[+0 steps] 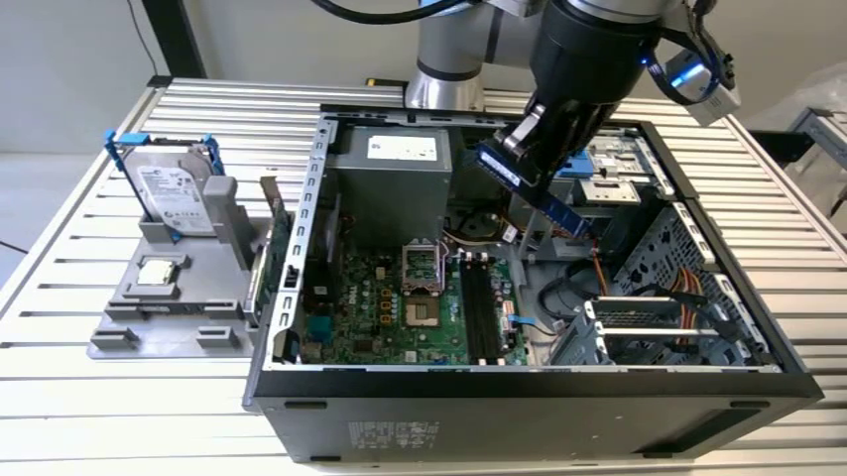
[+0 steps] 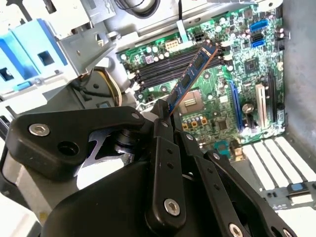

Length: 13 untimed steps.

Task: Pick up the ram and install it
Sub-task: 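Insert the ram into the slot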

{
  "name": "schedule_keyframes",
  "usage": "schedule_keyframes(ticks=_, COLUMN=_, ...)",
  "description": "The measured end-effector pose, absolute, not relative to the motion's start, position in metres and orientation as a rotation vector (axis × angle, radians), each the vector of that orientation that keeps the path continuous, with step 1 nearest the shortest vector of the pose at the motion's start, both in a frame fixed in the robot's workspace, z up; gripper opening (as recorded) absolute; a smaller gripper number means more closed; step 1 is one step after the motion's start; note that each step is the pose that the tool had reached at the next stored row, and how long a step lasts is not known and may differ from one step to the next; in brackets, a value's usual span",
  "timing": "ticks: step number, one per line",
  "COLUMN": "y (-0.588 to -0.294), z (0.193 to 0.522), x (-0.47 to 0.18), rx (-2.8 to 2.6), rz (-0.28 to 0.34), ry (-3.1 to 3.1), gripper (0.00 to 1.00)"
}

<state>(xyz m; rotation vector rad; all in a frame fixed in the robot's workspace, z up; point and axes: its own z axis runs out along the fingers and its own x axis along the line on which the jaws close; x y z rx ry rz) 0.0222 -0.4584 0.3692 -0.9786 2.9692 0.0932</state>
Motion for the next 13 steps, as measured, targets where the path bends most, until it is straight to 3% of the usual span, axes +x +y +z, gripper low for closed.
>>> schedule_keyframes(ticks=13, y=-0.4583, z=0.3692, x=0.0222, rx=-0.751, rz=0.091, ry=3.030, gripper=0.00)
